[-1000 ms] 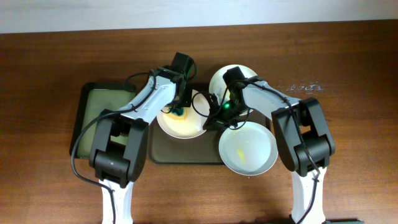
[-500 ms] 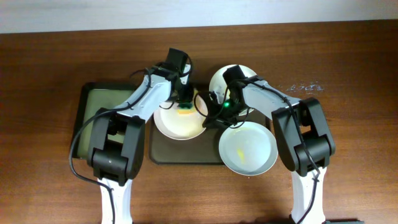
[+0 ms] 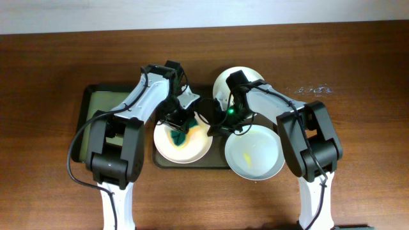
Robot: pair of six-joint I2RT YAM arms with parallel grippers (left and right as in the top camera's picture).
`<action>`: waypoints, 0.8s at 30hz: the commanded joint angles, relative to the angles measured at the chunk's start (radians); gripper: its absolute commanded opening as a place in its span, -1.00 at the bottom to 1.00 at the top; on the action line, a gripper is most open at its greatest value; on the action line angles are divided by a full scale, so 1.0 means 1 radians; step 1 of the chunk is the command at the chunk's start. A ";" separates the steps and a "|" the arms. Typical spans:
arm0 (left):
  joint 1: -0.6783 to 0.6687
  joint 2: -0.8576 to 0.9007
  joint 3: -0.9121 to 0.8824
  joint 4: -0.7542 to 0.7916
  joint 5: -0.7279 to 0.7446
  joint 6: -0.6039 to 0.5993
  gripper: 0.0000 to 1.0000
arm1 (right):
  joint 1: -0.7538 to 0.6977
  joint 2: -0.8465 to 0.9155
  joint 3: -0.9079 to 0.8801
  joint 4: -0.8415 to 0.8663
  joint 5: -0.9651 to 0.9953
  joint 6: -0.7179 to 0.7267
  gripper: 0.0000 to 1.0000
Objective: Clean dirty plates on tray and stack at the side
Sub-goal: 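Scrub the plate surface with the sponge while right gripper holds rim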
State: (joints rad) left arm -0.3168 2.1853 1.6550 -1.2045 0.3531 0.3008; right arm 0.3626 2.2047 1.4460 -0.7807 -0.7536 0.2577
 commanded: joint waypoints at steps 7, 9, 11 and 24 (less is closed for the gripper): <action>-0.009 0.021 -0.016 0.383 -0.555 -0.584 -1.00 | 0.010 0.040 -0.028 0.003 0.077 0.005 -0.92; -0.009 0.021 -0.012 0.354 -0.832 -0.684 -1.00 | 0.010 0.040 -0.028 0.003 0.077 0.005 -0.91; -0.010 0.021 -0.011 0.260 -0.922 -0.716 -1.00 | 0.010 0.040 -0.028 0.004 0.077 0.005 -0.91; -0.010 0.021 -0.011 0.064 0.134 -0.272 -1.00 | 0.010 0.040 -0.028 0.011 0.077 0.010 -0.92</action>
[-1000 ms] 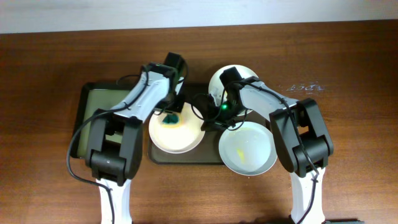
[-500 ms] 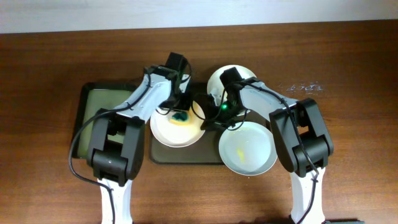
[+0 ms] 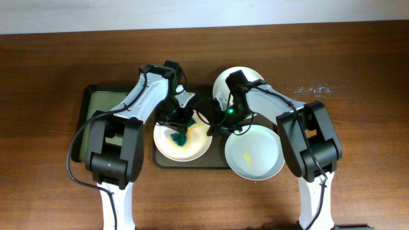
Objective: Clean dirty plates on tray and stack at the side
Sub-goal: 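Scrub the plate surface with the sponge while right gripper holds rim, then lift the scrubbed plate with the right gripper off the tray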
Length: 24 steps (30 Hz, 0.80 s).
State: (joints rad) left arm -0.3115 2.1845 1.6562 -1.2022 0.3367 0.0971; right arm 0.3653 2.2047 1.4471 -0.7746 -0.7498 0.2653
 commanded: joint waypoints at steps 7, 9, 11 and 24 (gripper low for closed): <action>-0.015 0.022 -0.011 0.337 -0.462 -0.583 -1.00 | 0.008 0.040 -0.029 0.004 0.081 0.002 -0.92; -0.013 0.022 0.016 0.352 -0.582 -0.583 -1.00 | 0.008 0.040 -0.029 0.004 0.083 0.003 -0.91; -0.005 0.022 0.111 0.285 -0.654 -0.583 -1.00 | 0.008 0.040 -0.029 0.001 0.116 0.037 -0.92; 0.103 0.022 0.371 -0.034 -0.336 -0.270 -1.00 | 0.029 -0.217 -0.027 -0.103 0.395 0.119 -0.92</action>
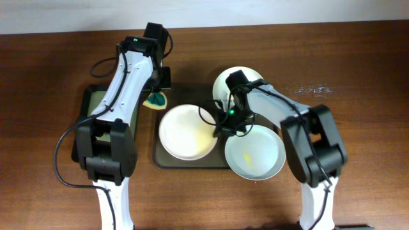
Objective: Clean dirty plates on tray and stack at the side
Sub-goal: 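Lift the scrubbed plate with the right gripper off the tray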
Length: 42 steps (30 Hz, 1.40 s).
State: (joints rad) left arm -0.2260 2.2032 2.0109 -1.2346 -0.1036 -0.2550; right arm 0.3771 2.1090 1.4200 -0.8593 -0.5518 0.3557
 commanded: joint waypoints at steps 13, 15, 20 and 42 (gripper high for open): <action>0.018 0.003 0.016 0.024 0.135 0.092 -1.00 | 0.319 -0.397 0.035 -0.125 1.153 0.132 -0.92; 0.018 0.003 0.016 0.029 0.135 0.092 -1.00 | 0.391 -0.397 0.039 -0.126 1.316 0.132 -0.92; 0.018 0.003 0.016 0.030 0.135 0.092 -1.00 | 0.551 -0.397 0.039 -0.132 1.708 0.128 -0.92; 0.018 0.003 0.016 0.013 0.135 0.092 -1.00 | 0.670 -0.397 0.039 -0.308 1.789 0.345 -0.92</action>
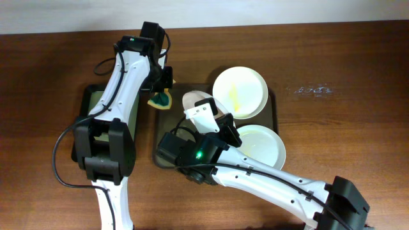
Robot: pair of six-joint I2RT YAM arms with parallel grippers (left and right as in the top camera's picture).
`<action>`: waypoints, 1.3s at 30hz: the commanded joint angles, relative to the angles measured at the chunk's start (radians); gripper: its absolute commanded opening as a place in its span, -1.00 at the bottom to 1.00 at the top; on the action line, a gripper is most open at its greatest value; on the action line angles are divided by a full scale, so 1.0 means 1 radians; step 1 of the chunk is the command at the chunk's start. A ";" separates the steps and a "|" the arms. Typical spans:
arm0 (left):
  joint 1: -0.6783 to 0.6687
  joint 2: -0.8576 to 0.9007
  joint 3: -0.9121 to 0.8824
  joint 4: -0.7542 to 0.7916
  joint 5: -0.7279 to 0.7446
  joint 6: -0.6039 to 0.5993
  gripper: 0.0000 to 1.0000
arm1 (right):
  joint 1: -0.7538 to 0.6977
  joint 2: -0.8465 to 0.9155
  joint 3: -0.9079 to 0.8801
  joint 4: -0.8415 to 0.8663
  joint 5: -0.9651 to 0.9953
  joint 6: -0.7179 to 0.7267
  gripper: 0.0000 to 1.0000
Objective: Clean dirty plates on tray and stack at the side
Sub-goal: 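Lift the scrubbed plate with the right gripper off the tray, then place the plate on the table right of the tray, release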
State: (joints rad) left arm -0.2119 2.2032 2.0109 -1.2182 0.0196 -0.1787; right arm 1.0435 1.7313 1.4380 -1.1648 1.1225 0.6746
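Observation:
My left gripper (161, 89) is shut on a yellow-green sponge (160, 101) and hangs over the gap between the two trays. My right arm reaches across the dark tray (167, 124), raised close to the camera. Its gripper (208, 119) seems shut on the rim of a white plate (194, 101), which is lifted and steeply tilted and mostly hidden by the arm. A plate with yellow smears (240, 91) rests at the tray's far right. Another white plate (262, 144) sits at its near right edge.
A second tray with a pale green inside (96, 105) lies on the left, under the left arm. The brown table (345, 128) runs out to the right. A few small white crumbs (312, 91) lie on it.
The right arm has swung up and over the tray. The plate that lay flat at the tray's near left is gone from there and shows tilted at the right gripper. The left gripper and sponge have barely shifted.
At first the left gripper pressed the sponge into the near-left plate while the right gripper sat at that plate's rim. Then the left arm was back over the tray gap with the sponge and the plate lay bare. Now the right arm has that plate up off the tray.

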 commanded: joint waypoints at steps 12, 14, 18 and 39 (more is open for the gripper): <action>0.003 0.003 0.016 -0.004 0.011 0.016 -1.00 | 0.002 -0.072 0.021 0.021 0.097 0.026 -0.92; 0.003 0.003 0.016 -0.003 0.011 0.016 -1.00 | 0.002 -0.060 0.021 0.043 -0.119 0.026 -0.92; 0.003 0.003 0.016 -0.002 0.011 0.016 -1.00 | -0.044 -0.110 0.023 0.028 0.053 0.026 -0.92; 0.003 0.003 0.016 0.005 0.011 0.016 -1.00 | -1.309 -0.212 -0.011 0.029 -1.241 -0.354 -0.92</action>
State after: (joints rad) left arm -0.2119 2.2032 2.0109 -1.2137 0.0200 -0.1787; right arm -0.1673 1.4879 1.4471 -1.1374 -0.0967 0.3687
